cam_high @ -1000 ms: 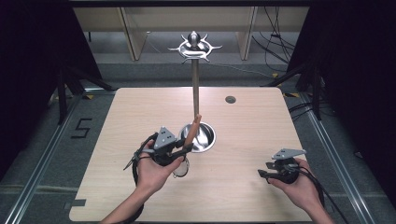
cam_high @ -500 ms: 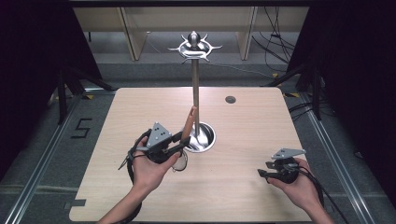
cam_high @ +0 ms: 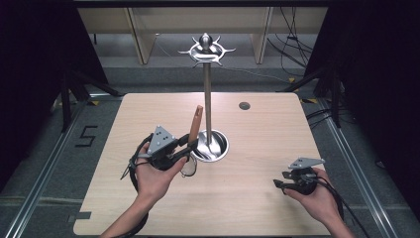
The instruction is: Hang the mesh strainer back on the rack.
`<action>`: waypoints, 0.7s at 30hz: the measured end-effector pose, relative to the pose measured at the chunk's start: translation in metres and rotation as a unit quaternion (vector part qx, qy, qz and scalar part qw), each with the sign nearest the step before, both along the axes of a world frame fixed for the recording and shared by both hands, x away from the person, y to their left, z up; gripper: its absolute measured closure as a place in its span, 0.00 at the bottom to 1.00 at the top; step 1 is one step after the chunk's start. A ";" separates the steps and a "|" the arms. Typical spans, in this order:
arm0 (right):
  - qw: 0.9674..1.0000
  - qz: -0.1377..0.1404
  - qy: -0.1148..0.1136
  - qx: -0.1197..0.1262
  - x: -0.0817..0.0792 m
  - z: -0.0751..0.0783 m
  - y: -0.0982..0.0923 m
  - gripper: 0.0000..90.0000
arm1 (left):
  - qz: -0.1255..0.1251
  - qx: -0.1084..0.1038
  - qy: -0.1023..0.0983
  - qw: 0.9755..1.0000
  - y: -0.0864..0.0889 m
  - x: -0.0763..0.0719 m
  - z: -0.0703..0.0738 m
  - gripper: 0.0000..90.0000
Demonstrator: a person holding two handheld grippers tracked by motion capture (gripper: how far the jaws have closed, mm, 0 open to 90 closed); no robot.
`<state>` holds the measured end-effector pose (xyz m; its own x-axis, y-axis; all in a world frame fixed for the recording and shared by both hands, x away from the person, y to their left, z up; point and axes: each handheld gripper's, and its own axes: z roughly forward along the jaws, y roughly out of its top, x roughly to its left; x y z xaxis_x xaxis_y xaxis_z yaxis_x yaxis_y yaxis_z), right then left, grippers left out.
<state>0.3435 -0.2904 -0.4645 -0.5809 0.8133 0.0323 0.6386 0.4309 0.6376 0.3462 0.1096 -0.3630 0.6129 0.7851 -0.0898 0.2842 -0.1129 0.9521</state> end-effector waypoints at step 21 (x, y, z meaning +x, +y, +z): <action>1.000 -0.006 -0.013 0.005 -0.001 -0.001 0.000 0.57 | 0.006 -0.018 -0.025 0.999 0.002 -0.001 0.022 0.75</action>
<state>0.3429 -0.2899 -0.4659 -0.5723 0.8197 0.0246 0.6262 0.4175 0.6585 0.3452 0.1119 -0.3414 0.6074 0.7895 -0.0876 0.2369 -0.0748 0.9687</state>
